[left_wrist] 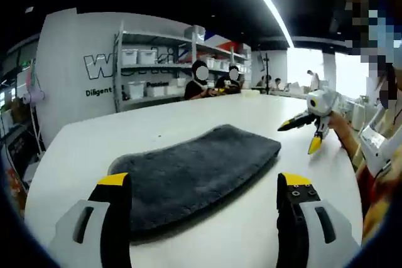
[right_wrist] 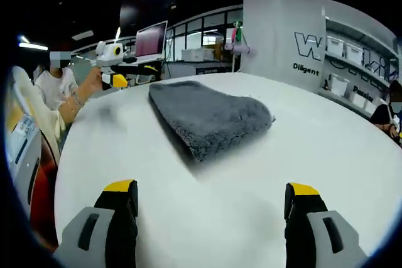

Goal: Fold the towel on the table until its edges align and the towel forms a compact rectangular stack.

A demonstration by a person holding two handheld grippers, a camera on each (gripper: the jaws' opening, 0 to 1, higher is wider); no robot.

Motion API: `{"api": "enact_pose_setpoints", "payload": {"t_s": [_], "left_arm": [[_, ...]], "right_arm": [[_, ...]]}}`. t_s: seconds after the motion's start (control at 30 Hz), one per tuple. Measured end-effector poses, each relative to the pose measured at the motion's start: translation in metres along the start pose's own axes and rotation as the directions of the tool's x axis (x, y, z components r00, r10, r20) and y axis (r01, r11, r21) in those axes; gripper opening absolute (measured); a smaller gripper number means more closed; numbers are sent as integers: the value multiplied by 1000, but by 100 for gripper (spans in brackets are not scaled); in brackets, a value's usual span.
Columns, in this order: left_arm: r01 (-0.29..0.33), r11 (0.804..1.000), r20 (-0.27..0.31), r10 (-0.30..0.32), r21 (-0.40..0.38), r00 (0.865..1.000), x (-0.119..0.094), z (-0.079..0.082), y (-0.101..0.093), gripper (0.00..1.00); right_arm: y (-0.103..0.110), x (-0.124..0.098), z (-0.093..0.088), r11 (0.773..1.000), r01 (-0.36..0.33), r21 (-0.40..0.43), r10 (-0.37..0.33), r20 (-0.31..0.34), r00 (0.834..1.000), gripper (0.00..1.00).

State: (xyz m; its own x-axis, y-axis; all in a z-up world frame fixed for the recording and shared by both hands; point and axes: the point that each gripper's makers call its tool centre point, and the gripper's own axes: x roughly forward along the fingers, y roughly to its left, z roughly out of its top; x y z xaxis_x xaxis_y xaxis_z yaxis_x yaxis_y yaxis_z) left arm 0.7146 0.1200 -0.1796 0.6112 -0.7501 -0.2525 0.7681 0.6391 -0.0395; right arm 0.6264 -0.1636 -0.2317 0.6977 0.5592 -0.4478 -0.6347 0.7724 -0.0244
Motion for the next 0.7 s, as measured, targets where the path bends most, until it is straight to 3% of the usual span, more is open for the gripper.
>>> {"api": "enact_pose_setpoints", "payload": {"t_s": [0.13,0.3,0.33,0.37,0.43,0.53,0.7], "left_arm": [[13,1000,-9,-13,-12,1000,1,-18,5,93],[7,1000,-41,-8,-26,999,-4,-32,9,93],[1,1000,-39,-1,-14,999,-8,-32,8,94],[-32,999,9,32,-35,999,-11,-24,15,94],[-34,994,80,43,-105,996,-13,-17,16,91],[30,986,53,-22,-164,998,-16,-28,10,91],[-7,993,25,9,-118,1000,-15,-32,10,91]], "right_arm": [[-3,-5,10,1000,-17,23,16,58,998,99],[-8,-2,9,999,-16,32,14,70,997,99],[-8,-1,8,999,-14,30,12,65,998,99],[-10,-1,5,1000,-9,29,7,58,998,99],[-12,1,3,1000,-2,31,1,47,999,99],[-18,1,-1,999,11,49,-13,39,999,99],[-25,-3,-4,997,22,69,-25,40,999,99]]}}
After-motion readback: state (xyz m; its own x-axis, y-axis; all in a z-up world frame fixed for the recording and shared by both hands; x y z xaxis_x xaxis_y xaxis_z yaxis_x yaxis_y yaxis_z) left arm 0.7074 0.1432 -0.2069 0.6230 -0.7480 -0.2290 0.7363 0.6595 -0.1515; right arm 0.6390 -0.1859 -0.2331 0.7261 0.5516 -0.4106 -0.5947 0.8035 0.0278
